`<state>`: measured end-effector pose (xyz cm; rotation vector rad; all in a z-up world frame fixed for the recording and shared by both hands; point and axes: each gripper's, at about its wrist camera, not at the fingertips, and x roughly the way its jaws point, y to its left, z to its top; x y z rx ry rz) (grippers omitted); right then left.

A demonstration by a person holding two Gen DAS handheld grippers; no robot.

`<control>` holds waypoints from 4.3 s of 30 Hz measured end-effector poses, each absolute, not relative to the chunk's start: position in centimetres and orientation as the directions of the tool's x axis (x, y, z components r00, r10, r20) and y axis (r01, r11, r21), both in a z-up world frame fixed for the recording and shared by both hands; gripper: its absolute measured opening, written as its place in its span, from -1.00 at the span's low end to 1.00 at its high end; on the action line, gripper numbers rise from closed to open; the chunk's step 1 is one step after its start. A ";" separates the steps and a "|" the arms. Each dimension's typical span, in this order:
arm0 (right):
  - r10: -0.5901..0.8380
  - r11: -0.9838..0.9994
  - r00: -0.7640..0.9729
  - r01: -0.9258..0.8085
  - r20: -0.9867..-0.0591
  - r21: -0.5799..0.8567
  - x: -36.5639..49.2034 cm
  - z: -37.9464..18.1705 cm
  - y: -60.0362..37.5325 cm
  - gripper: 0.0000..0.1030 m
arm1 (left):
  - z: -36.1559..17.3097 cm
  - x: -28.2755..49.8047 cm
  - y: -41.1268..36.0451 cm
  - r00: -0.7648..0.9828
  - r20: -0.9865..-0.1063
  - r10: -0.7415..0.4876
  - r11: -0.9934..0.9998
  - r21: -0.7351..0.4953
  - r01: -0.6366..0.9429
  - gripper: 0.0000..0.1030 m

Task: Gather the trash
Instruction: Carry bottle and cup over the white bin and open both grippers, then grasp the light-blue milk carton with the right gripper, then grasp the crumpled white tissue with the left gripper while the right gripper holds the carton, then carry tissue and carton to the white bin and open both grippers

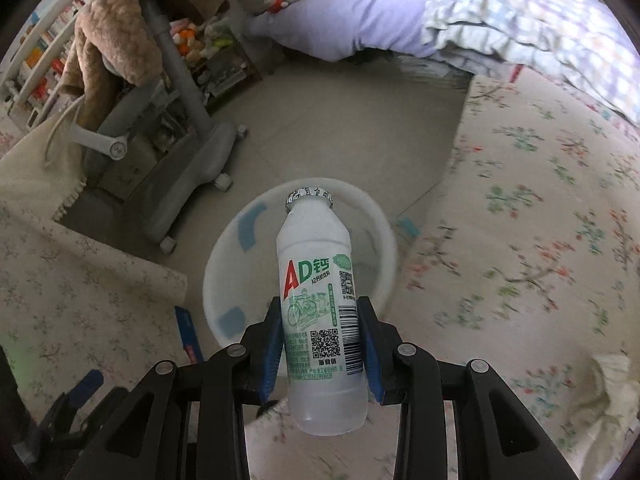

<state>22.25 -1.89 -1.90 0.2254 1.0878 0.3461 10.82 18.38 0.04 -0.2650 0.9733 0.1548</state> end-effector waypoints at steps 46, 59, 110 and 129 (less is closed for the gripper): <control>0.076 0.965 0.526 0.176 -0.847 0.196 4.9 1.5 -29.0 0.65 | -1.8 8.6 5.5 0.530 -0.845 -0.078 0.997 -0.058 0.055 0.97; -0.038 0.999 0.475 -0.015 -0.879 -0.051 5.9 -0.6 -29.2 0.65 | -3.0 9.4 1.2 0.486 -0.869 -0.092 0.992 -0.040 0.117 0.97; 0.110 0.952 0.437 0.211 -0.893 0.221 -0.5 -0.7 -36.6 0.14 | -3.1 12.0 -14.1 0.473 -0.761 -0.445 0.880 -0.273 0.389 -0.29; 0.144 0.943 0.427 0.215 -0.893 0.255 1.1 -0.8 -34.8 0.12 | -1.0 10.3 -10.7 0.465 -0.738 -0.488 0.860 -0.316 0.400 -0.33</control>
